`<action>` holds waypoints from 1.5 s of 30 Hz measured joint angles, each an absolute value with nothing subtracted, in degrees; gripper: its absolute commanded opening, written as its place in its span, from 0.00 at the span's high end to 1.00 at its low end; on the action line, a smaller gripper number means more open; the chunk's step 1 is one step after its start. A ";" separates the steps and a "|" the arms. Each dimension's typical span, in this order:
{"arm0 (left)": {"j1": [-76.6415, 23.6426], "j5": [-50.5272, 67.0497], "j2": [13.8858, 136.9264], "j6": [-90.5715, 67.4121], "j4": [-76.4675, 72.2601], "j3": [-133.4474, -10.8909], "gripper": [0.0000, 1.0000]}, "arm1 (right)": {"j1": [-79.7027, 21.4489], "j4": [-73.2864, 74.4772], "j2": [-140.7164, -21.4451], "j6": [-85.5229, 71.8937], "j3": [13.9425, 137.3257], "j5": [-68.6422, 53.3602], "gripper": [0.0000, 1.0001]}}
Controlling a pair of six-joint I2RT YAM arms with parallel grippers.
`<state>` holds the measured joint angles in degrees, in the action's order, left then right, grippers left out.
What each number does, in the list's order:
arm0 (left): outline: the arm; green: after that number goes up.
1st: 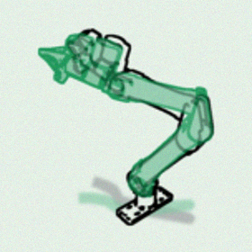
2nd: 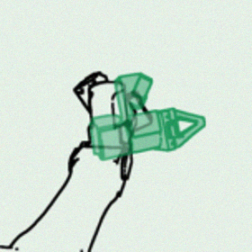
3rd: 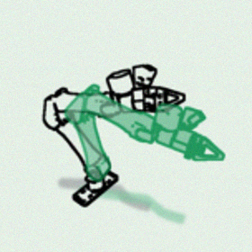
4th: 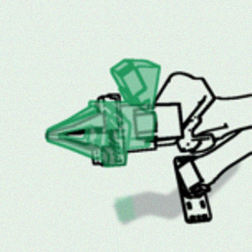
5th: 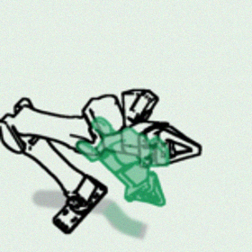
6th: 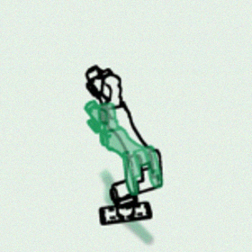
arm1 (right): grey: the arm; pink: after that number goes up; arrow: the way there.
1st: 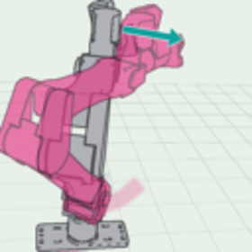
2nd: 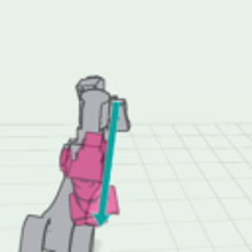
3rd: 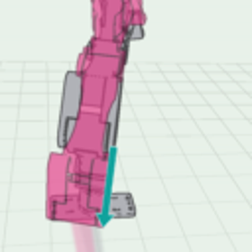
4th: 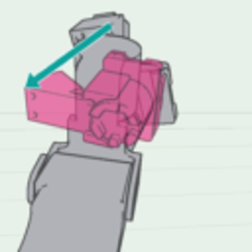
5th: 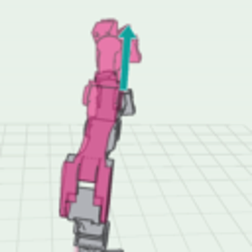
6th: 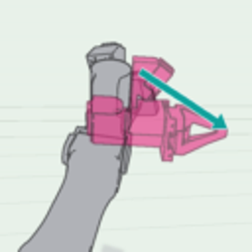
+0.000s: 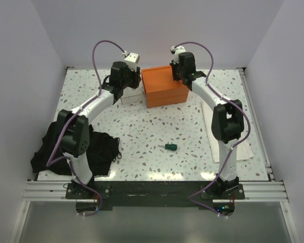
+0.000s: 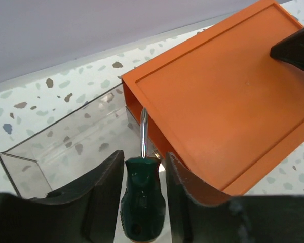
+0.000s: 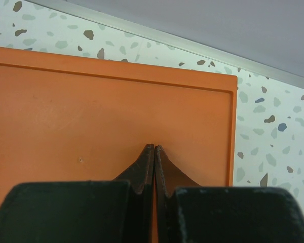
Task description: Sort the tools into containers
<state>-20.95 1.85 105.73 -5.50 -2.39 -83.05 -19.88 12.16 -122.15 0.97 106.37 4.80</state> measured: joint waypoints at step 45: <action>-46.76 40.47 100.62 23.59 -18.13 -50.02 0.41 | -19.88 11.90 -122.17 2.61 106.21 4.99 1.00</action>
